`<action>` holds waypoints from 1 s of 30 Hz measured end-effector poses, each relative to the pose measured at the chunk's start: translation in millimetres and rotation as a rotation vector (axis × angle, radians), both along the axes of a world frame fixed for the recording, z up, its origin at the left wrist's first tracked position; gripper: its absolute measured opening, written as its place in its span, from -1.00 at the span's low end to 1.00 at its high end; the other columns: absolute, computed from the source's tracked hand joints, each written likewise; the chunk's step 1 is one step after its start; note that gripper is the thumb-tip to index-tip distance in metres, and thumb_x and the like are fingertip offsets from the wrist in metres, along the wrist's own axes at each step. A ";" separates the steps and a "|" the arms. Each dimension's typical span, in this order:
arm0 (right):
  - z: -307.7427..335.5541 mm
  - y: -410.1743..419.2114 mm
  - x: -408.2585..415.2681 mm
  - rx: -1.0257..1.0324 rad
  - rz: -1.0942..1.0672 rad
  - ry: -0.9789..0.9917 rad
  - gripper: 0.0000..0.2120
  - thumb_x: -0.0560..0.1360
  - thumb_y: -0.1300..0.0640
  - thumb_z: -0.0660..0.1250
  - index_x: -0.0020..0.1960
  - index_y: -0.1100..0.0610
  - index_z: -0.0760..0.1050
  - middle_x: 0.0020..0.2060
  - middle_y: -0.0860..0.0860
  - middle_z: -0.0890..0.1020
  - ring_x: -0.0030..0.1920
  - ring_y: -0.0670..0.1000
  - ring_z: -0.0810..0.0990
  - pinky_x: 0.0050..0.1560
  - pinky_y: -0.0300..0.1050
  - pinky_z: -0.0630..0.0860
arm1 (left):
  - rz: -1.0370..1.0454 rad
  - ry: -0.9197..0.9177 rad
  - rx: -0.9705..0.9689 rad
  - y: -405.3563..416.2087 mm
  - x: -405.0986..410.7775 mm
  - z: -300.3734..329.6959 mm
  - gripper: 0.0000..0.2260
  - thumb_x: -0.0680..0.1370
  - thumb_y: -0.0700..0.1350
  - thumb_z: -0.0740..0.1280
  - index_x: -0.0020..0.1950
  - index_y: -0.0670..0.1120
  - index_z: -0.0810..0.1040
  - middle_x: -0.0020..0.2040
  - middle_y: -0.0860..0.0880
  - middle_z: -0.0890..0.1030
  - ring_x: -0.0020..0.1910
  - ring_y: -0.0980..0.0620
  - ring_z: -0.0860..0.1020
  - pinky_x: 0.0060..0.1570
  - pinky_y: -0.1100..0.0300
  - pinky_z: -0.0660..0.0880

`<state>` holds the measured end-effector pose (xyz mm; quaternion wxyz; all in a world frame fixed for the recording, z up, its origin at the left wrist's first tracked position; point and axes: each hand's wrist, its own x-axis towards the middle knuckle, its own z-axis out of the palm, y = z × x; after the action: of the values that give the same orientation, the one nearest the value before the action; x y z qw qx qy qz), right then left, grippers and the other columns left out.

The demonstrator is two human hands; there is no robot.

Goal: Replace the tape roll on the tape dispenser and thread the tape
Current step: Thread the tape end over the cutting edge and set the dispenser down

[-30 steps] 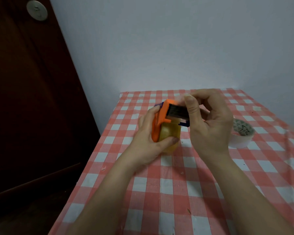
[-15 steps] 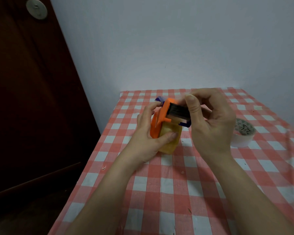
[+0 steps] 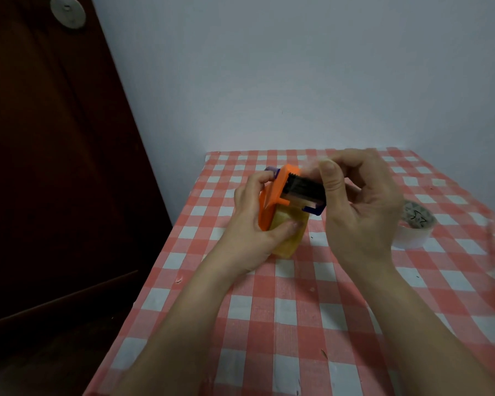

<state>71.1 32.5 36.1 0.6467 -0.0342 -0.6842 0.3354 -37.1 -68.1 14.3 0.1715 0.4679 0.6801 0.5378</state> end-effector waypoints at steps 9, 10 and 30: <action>-2.0 -2.5 -0.7 -0.077 0.071 0.004 -0.85 0.61 0.19 0.27 -0.05 -0.05 0.45 -0.22 -0.01 0.64 -0.15 -0.02 0.69 -0.12 -0.02 0.65 | -0.005 0.087 -0.060 0.1 -0.2 0.9 -0.34 0.57 -0.20 0.43 0.51 0.10 0.12 0.45 0.06 0.18 0.41 -0.04 0.36 0.39 -0.06 0.47; -2.1 -3.1 -0.8 -0.081 0.072 0.002 -0.85 0.61 0.19 0.27 -0.05 -0.05 0.45 -0.22 -0.01 0.64 -0.15 -0.03 0.69 -0.12 -0.03 0.65 | -0.008 0.087 -0.068 0.2 -1.2 1.0 -0.34 0.57 -0.22 0.42 0.51 0.11 0.11 0.46 0.05 0.19 0.42 -0.05 0.36 0.41 -0.11 0.45; 3.5 -2.9 2.4 -0.200 0.089 -0.048 -0.83 0.56 0.15 0.36 -0.15 -0.07 0.53 -0.28 -0.12 0.62 -0.14 0.06 0.67 -0.10 -0.13 0.62 | -0.001 0.003 -0.063 -2.2 4.1 3.5 -0.46 0.63 -0.21 0.33 0.47 0.19 0.19 0.49 0.06 0.25 0.45 -0.01 0.35 0.46 -0.11 0.39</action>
<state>73.5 29.6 39.6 0.6081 -0.0761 -0.6634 0.4293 -32.9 -70.3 17.8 0.1853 0.4632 0.6969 0.5152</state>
